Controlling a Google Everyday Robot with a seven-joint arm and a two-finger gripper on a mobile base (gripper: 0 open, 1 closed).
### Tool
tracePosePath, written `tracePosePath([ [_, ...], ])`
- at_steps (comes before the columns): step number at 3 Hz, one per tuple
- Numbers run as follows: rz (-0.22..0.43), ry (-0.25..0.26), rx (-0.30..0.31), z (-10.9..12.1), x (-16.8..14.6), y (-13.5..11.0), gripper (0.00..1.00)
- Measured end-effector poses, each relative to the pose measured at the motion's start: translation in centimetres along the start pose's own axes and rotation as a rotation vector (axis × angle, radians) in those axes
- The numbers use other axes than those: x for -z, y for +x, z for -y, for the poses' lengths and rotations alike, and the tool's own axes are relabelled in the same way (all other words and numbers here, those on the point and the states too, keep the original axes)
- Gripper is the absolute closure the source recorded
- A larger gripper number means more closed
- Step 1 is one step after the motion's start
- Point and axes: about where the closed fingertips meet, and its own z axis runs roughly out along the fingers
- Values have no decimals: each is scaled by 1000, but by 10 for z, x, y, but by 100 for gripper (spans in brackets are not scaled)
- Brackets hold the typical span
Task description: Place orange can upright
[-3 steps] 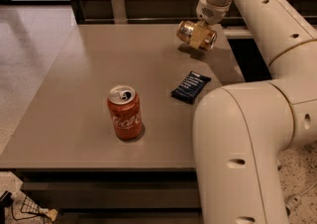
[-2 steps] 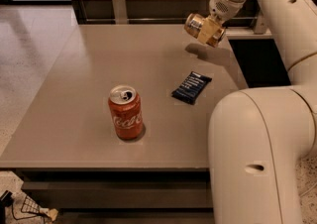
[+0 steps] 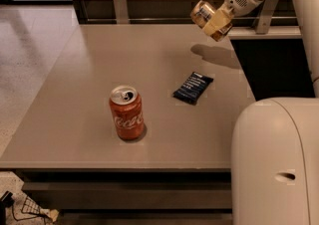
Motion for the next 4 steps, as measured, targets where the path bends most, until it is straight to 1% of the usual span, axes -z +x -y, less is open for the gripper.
tracePosePath([
  [1, 136, -55, -30, -8, 11, -10, 100],
  [2, 258, -96, -50, -21, 24, -21, 100],
  [3, 405, -107, -41, -42, 31, -27, 100],
  [4, 519, -98, -18, -56, 15, -27, 100],
])
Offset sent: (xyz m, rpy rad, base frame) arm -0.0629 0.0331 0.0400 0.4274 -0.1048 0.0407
